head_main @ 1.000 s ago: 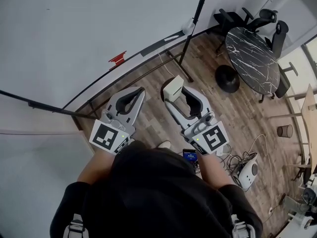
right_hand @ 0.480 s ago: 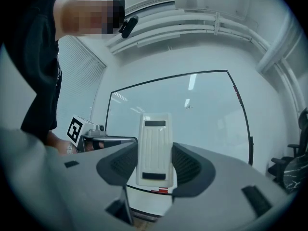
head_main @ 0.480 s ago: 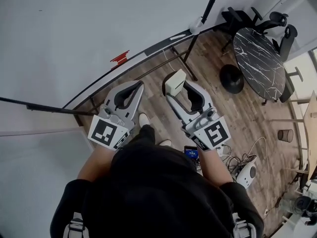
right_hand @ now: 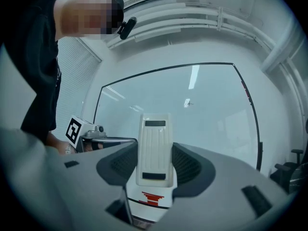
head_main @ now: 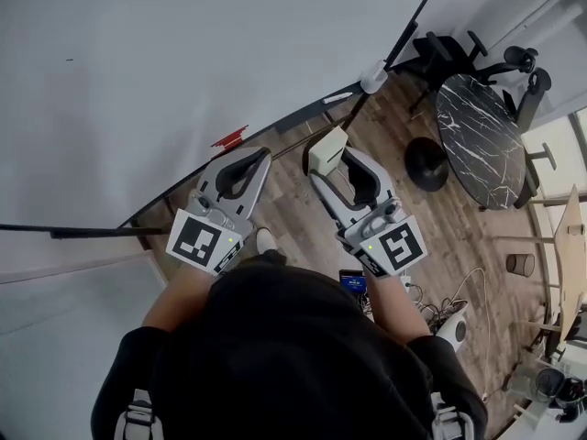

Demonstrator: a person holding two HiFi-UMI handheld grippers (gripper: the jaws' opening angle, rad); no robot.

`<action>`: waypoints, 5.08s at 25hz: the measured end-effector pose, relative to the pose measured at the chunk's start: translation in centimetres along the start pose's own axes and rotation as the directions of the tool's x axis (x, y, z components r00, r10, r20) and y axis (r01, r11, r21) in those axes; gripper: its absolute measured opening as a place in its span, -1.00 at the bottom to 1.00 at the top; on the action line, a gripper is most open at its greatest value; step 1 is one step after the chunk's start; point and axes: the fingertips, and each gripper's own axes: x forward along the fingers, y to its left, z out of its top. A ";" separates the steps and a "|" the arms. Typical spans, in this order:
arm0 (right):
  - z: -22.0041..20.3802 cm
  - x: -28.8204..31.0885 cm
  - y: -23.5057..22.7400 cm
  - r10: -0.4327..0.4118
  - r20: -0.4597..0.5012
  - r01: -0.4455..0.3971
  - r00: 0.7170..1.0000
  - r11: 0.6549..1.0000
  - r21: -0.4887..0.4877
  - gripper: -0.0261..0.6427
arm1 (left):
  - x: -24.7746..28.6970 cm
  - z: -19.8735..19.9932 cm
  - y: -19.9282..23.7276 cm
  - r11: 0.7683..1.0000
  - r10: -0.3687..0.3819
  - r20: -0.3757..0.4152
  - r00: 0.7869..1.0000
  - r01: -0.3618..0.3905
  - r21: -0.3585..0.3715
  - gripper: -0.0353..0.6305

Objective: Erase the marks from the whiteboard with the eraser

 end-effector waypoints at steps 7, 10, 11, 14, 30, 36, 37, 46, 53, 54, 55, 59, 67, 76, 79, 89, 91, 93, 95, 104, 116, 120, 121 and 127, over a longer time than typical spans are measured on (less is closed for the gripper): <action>-0.2 5.5 -1.3 -0.022 0.009 0.022 1.000 1.000 0.013 -0.26 | 1.1 -0.1 5.4 0.999 -0.043 0.000 0.999 0.043 -0.022 -0.88; 0.0 7.6 -1.7 -0.042 0.009 0.042 0.999 0.999 0.012 -0.26 | 1.4 0.4 7.5 0.998 -0.056 0.007 0.998 0.056 -0.019 -0.88; -0.1 8.0 -1.9 -0.052 0.004 0.052 0.999 0.999 0.006 -0.26 | 1.6 0.5 8.0 0.998 -0.060 0.008 0.998 0.060 -0.018 -0.88; -0.5 8.5 -2.7 -0.070 -0.013 0.070 0.997 0.997 -0.026 -0.26 | 2.3 0.6 8.6 0.998 -0.067 0.011 0.998 0.068 -0.018 -0.88; 3.0 13.0 -8.5 -0.063 0.032 0.066 0.997 0.995 -0.077 -0.26 | 5.8 3.2 11.4 0.998 0.052 0.029 0.998 -0.053 0.023 -0.88; 5.8 14.2 -13.4 -0.024 0.067 0.031 0.997 0.993 -0.110 -0.26 | 8.1 4.9 12.1 0.986 0.157 0.034 0.987 -0.158 0.052 -0.88; 6.2 14.3 -14.0 -0.020 0.078 0.028 0.997 0.994 -0.110 -0.26 | 8.2 4.9 12.1 0.983 0.174 0.036 0.984 -0.175 0.055 -0.88; 10.8 16.0 -18.3 0.050 0.188 -0.030 0.981 0.994 -0.110 -0.26 | 10.2 6.2 12.5 0.947 0.306 0.065 0.950 -0.311 0.082 -0.88; 12.5 19.1 -15.8 0.114 0.185 -0.080 0.976 0.980 -0.182 -0.26 | 10.9 7.6 13.2 0.912 0.392 0.075 0.917 -0.398 0.097 -0.88; 12.8 19.6 -15.4 0.105 0.174 -0.068 0.979 0.976 -0.207 -0.26 | 10.7 7.7 13.4 0.907 0.403 0.074 0.912 -0.409 0.098 -0.88; 13.1 20.1 -14.9 0.094 0.166 -0.054 0.982 0.971 -0.235 -0.26 | 10.5 7.7 13.6 0.903 0.413 0.073 0.908 -0.419 0.099 -0.88; 14.6 21.6 -13.1 0.051 0.175 0.013 0.983 0.937 -0.349 -0.26 | 9.9 7.5 14.1 0.887 0.447 0.069 0.892 -0.452 0.096 -0.88; 14.4 22.6 -12.9 -0.013 0.172 0.073 0.985 0.934 -0.350 -0.26 | 8.9 7.6 14.9 0.895 0.431 0.081 0.899 -0.437 0.090 -0.88; 13.8 21.8 -18.3 -0.085 0.176 0.135 0.981 0.945 -0.297 -0.26 | 10.2 7.2 15.5 0.914 0.393 0.081 0.916 -0.399 0.081 -0.88; 13.6 21.1 -20.7 -0.124 0.178 0.168 0.976 0.950 -0.264 -0.26 | 10.8 6.8 15.4 0.917 0.386 0.084 0.919 -0.392 0.076 -0.88; 13.5 19.1 -27.1 -0.201 0.169 0.235 0.965 0.949 -0.212 -0.26 | 12.5 7.0 15.1 0.910 0.401 0.085 0.912 -0.407 0.076 -0.88; 13.2 19.2 -27.7 -0.195 0.166 0.226 0.967 0.954 -0.196 -0.26 | 12.5 6.8 15.4 0.906 0.410 0.081 0.909 -0.416 0.075 -0.88; 12.9 19.3 -27.9 -0.182 0.163 0.211 0.970 0.959 -0.187 -0.26 | 12.7 6.6 15.5 0.901 0.421 0.076 0.904 -0.427 0.075 -0.88; 12.9 19.2 -28.1 -0.176 0.161 0.205 0.971 0.960 -0.191 -0.26 | 12.8 6.5 15.4 0.896 0.434 0.071 0.898 -0.439 0.071 -0.88; 13.8 18.0 -26.2 -0.128 0.165 0.155 0.978 0.974 -0.163 -0.26 | 11.7 7.5 14.8 0.891 0.443 0.057 0.895 -0.446 0.085 -0.88; 13.4 18.8 -16.0 -0.030 0.160 0.077 0.987 0.952 -0.295 -0.26 | 7.8 8.6 14.8 0.885 0.441 0.101 0.892 -0.451 0.118 -0.88; 13.7 20.5 -11.8 0.013 0.155 0.039 0.988 0.944 -0.327 -0.26 | 5.6 9.2 15.6 0.878 0.451 0.110 0.885 -0.463 0.121 -0.88; 14.0 20.9 -10.6 0.025 0.160 0.030 0.987 0.941 -0.336 -0.26 | 5.1 9.2 15.8 0.877 0.454 0.112 0.884 -0.465 0.121 -0.88; 15.1 23.4 -7.4 0.035 0.163 0.031 0.986 0.922 -0.386 -0.26 | 3.0 9.5 16.5 0.873 0.464 0.118 0.878 -0.476 0.107 -0.88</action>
